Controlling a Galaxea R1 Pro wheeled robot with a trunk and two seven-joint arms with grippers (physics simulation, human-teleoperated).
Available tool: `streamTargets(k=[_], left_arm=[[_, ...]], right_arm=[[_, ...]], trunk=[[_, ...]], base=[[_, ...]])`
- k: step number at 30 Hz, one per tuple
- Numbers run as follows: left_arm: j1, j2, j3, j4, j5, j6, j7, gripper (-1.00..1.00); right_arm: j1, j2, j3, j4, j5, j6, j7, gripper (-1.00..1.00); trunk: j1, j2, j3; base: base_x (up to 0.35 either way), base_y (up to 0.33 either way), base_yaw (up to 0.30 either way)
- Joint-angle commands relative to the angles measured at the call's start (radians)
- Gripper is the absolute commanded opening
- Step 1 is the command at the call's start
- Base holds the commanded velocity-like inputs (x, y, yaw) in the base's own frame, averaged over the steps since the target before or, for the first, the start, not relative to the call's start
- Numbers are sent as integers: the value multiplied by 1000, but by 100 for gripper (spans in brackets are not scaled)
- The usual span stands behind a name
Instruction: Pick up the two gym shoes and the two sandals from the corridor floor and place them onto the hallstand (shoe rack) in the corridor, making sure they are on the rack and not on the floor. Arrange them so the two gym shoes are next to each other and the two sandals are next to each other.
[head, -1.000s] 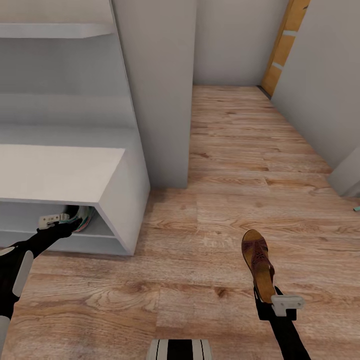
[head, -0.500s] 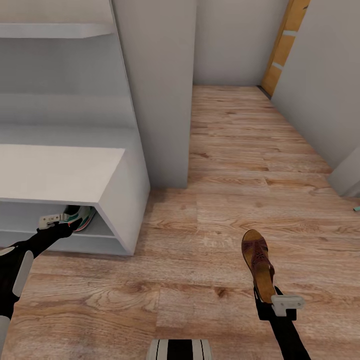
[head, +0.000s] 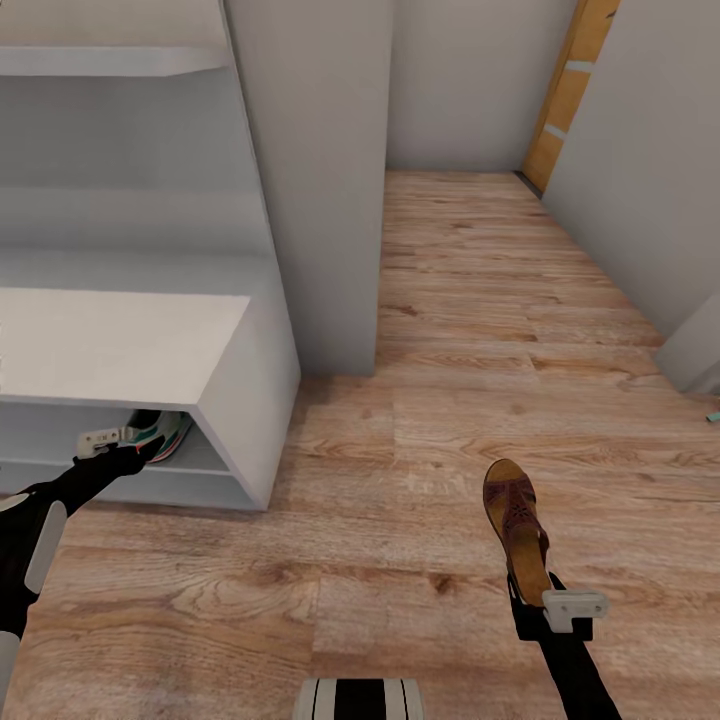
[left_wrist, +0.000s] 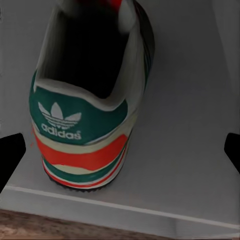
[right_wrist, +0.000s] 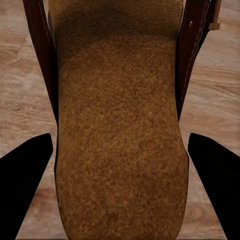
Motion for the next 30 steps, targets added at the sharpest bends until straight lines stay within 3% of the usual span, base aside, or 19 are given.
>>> streamTargets(k=[1,16,30], left_arm=[[-1,0,2,-1,9,9,-3,100],[-1,0,2,-1,11,9,-3,100],[-1,0,2,-1,10,9,-3,100]], right_arm=[[0,1,-2,-1,9,-2,1,-100],[0,2,-2,-1,9,-2,0,-100],[1,1,-5,-1,1,-4,0,-100]], trunk=[[0,0,-1],[0,0,-1],[0,0,-1]], base=[[-112,0,0],[-147,0,0],[-27,0,0]])
